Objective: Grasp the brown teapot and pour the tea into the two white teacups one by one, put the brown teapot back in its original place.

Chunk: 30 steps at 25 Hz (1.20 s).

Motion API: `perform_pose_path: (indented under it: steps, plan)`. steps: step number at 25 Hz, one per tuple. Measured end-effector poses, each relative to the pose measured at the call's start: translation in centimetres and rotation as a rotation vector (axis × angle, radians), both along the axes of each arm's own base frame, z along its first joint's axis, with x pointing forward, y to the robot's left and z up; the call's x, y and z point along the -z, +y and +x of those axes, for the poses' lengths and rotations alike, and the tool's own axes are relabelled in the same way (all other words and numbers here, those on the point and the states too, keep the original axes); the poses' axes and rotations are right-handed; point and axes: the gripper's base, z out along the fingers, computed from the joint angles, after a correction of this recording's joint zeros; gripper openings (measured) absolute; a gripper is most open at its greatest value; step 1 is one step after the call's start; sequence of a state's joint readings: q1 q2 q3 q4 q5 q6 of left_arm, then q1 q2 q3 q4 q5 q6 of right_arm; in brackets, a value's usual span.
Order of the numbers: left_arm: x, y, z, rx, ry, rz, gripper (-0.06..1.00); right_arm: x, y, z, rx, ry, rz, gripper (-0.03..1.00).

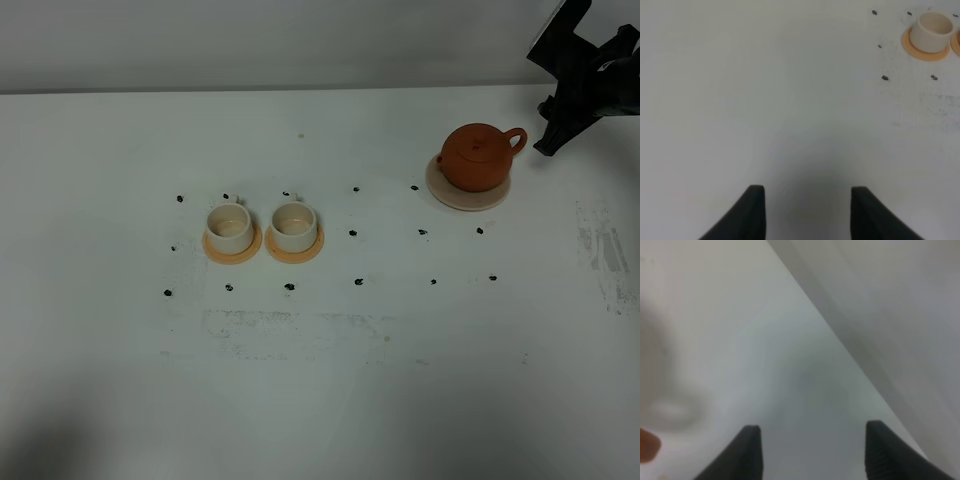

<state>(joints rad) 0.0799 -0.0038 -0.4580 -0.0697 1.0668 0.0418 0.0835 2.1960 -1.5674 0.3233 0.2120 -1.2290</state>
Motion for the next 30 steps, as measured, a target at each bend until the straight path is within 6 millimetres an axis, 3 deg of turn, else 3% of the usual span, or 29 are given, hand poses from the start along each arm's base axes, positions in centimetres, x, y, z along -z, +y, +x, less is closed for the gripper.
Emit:
perform_pose_path:
  steps: [9,30]
  plan:
    - [0.0,0.0,0.0,0.0,0.0,0.0,0.43,2.1,1.3,0.0,-0.037,0.043,-0.01,0.47]
    - [0.0,0.0,0.0,0.0,0.0,0.0,0.43,1.4,2.0,-0.9,-0.134,0.114,-0.047,0.47]
